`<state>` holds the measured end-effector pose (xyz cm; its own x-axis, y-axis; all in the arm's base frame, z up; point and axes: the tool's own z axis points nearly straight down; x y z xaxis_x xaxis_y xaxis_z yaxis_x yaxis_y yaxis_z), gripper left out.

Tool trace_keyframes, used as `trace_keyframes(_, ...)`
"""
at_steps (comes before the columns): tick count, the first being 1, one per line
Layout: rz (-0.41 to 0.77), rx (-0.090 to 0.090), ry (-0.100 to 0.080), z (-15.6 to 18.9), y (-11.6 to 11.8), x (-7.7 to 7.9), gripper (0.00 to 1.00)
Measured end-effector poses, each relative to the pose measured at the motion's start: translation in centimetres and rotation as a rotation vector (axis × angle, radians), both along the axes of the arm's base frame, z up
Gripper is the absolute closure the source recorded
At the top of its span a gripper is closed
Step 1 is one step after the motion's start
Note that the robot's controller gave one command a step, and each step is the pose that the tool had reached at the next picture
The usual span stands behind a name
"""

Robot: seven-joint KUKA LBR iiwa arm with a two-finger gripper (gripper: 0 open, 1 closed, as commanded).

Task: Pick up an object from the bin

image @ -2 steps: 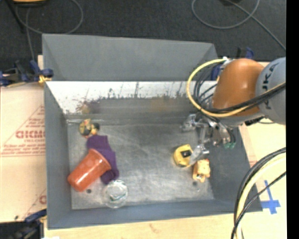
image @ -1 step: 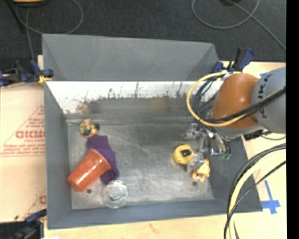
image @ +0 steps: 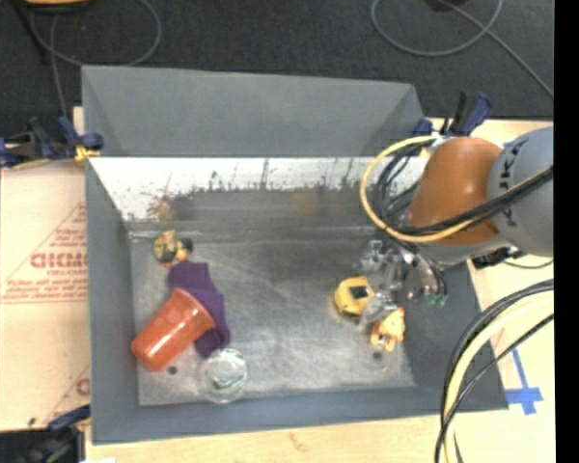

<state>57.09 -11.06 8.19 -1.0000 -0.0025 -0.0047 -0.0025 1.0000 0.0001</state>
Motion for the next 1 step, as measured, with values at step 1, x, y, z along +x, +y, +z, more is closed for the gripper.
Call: trace_keyframes(1, 0.0, 0.0, 0.0, 0.0, 0.0, 0.0, 1.0)
